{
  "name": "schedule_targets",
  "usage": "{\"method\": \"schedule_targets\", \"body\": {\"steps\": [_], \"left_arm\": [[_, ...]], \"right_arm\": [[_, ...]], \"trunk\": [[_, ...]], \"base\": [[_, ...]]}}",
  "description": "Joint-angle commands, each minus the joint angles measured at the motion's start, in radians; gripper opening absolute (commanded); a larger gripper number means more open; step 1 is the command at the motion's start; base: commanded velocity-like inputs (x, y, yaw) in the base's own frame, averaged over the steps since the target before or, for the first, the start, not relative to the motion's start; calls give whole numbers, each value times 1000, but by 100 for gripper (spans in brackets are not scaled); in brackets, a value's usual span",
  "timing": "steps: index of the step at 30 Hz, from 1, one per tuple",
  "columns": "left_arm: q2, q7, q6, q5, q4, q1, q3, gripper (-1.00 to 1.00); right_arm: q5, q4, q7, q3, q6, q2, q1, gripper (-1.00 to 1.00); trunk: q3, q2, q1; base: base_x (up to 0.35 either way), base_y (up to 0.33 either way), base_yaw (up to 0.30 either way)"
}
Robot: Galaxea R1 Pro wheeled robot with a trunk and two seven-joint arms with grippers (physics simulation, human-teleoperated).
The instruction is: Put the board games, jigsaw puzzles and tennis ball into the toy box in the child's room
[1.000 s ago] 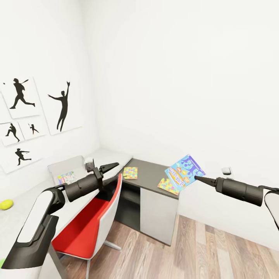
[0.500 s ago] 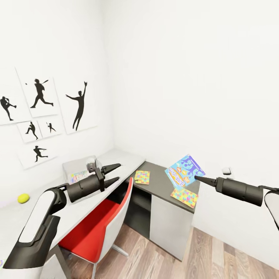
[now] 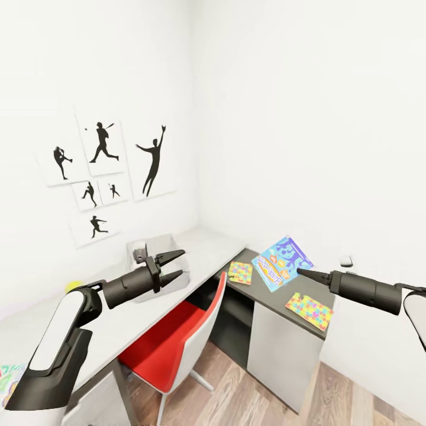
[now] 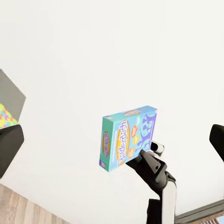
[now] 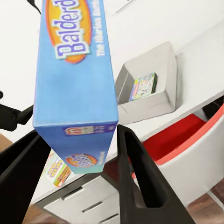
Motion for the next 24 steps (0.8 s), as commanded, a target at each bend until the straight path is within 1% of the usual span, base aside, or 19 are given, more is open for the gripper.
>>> {"method": "schedule_targets", "body": {"steps": [1, 4, 8, 24], "left_arm": [[0, 10, 1, 11, 0, -1, -1, 100], [-2, 10, 1, 10, -1, -1, -1, 100], [-1, 9, 1, 10, -3, -2, -2, 100], [-3, 11, 1, -8, -5, -2, -2, 100]], "right_arm": [[-1, 0, 7, -1, 6, 0, 0, -100], [-1, 0, 7, -1, 6, 0, 0, -100], [-1, 0, 7, -1, 6, 1, 0, -100], [-1, 0, 7, -2, 6, 1, 0, -100]], "trunk": [[0, -1, 0], [0, -1, 0], [0, -1, 0], [0, -1, 0]], "base": [[67, 0, 295], [150, -20, 231], [232, -83, 106], [282, -160, 21]]}}
